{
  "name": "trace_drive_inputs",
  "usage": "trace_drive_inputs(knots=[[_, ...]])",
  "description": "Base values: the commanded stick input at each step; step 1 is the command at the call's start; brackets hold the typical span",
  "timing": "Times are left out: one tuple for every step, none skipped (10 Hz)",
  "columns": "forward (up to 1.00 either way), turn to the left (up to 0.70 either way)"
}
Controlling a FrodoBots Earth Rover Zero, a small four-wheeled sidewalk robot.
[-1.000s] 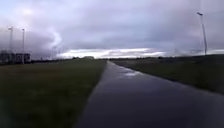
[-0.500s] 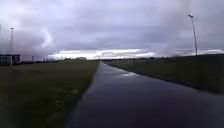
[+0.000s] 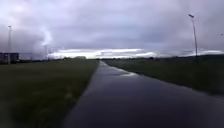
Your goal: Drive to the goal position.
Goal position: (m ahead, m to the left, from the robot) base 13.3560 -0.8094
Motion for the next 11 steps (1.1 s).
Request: trace_drive_inputs(knots=[[0.7,0.0],[0.7,0.0],[0.7,0.0],[0.7,0.0],[0.7,0.0],[0.7,0.0],[0.7,0.0],[0.7,0.0],[0.7,0.0],[0.7,0.0],[0.7,0.0]])
